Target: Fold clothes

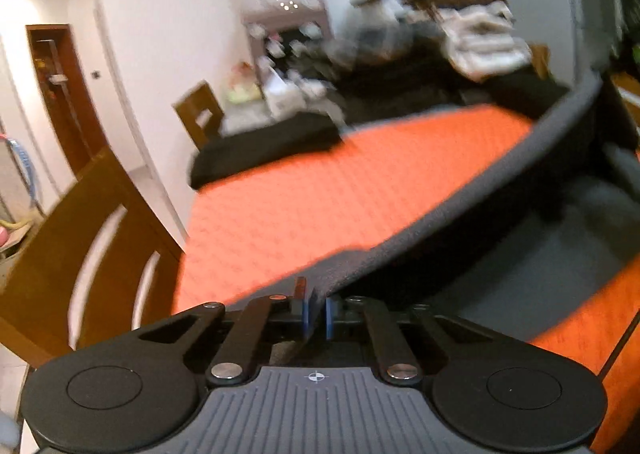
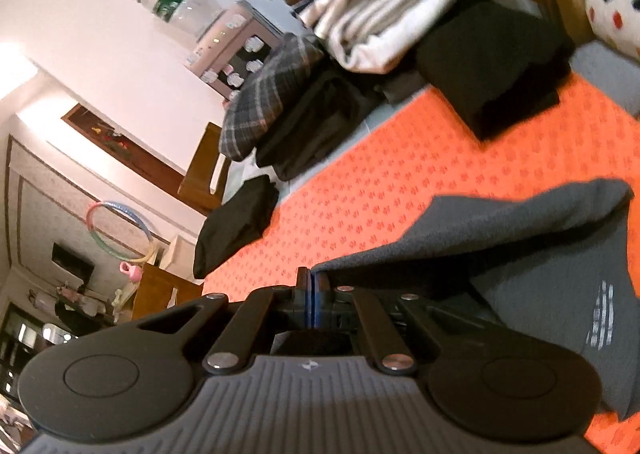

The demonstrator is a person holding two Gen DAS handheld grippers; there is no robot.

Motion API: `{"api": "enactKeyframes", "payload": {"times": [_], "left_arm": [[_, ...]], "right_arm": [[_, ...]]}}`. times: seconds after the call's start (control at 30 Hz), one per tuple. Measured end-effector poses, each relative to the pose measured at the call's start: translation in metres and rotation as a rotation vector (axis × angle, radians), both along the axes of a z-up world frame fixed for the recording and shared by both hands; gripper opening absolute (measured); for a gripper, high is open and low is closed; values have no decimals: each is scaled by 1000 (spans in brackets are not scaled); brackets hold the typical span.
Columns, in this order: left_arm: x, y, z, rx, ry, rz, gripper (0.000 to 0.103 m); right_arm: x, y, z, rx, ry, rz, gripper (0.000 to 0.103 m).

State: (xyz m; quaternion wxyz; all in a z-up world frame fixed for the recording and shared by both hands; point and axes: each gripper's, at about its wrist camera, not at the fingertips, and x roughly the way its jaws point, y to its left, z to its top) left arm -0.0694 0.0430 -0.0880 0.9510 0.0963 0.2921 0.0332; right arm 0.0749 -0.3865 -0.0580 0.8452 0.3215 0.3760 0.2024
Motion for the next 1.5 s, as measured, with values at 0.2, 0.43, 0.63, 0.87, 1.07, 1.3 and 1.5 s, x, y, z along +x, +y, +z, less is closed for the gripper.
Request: {"api": "enactKeyframes", "payload": {"times": [0.2,0.43,0.63,0.87,1.07,1.3,1.5], "left_arm": [[64,13,32,11,-42,21,10],[156,20,25,7,37,23,11],[226,23,11,9,99,29,12],[273,25,-14,-18,146,32,37],[264,34,-11,-109,120,37,66],[224,42,9,-197,82,40,70],[178,36,22,-215,70,-14,70]], "right_arm": [[35,15,16,-77,-60,15,2],[116,34,9,-164,-44,21,2],[186,46,-25,-239,24,27,2],[232,53,-70,-332,107,62,4],[230,53,-75,-368,109,108,35],[185,35,-33,-354,60,141,42],[121,0,-5,-372,57,78,42]]}}
